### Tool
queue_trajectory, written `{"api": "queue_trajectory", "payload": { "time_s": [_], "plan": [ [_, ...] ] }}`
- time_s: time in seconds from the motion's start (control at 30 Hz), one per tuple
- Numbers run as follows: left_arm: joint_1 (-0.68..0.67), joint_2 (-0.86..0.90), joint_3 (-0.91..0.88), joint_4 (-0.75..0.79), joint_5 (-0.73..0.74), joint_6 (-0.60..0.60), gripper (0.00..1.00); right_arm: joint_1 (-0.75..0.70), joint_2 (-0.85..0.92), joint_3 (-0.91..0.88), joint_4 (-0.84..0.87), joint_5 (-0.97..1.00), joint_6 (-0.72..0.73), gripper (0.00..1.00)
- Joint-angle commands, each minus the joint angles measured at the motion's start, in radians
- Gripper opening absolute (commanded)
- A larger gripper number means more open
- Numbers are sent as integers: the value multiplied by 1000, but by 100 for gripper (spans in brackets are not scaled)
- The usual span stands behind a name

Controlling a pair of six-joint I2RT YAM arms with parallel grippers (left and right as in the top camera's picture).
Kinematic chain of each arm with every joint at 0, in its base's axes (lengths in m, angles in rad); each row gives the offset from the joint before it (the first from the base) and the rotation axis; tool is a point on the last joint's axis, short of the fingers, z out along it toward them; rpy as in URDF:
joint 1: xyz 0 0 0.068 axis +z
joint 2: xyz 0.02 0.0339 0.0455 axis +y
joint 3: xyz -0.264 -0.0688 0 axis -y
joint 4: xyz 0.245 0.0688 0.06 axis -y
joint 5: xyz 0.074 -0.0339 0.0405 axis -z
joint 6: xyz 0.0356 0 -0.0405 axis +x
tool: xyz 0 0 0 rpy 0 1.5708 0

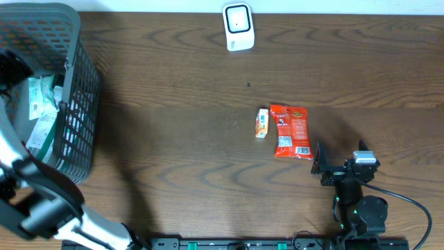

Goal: Scan the item barcode
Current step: 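Lower the left gripper into the basket and grasp the green wet-wipe pack, then lift the wet-wipe pack and carry it toward the scanner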

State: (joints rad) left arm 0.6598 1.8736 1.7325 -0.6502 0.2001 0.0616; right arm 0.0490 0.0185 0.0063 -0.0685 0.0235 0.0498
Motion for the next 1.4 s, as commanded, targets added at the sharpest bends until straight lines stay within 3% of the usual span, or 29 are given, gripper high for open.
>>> {"api": "queue_trajectory", "payload": {
  "time_s": [0.0, 0.17, 0.5, 0.57, 0.6, 0.63, 0.67, 0.7, 0.93, 1.2, 1.37],
  "plan": [
    [-5, 100, -16, -6, -6, 97, 81, -7, -4, -1, -3, 10, 16, 99],
    [-5, 221, -16, 15, -6, 167, 82, -7, -4, -1, -3, 10, 17, 99],
    [-6, 410, -17, 73, -10, 171, 81, -7, -4, -1, -3, 10, 17, 99],
    [-6, 428, -17, 72, -10, 171, 72, -7, -4, -1, -3, 10, 17, 99],
    [-6, 428, -17, 72, -10, 171, 61, -7, -4, -1, -3, 10, 17, 99],
    [-6, 418, -16, 73, -10, 170, 41, -7, -4, -1, -3, 10, 17, 99],
    [-6, 398, -15, 76, -10, 169, 27, -7, -4, -1, -3, 10, 17, 99],
    [-6, 377, -11, 76, -10, 164, 23, -7, -4, -1, -3, 10, 17, 99],
    [-6, 136, 3, 87, -9, 105, 23, -7, -4, -1, -3, 10, 17, 99],
    [-15, -315, 3, 63, -6, -140, 23, -7, -4, -1, -3, 10, 17, 99],
    [-137, -596, 2, -182, 30, -286, 24, -7, -4, -1, -3, 10, 17, 99]
  ]
}}
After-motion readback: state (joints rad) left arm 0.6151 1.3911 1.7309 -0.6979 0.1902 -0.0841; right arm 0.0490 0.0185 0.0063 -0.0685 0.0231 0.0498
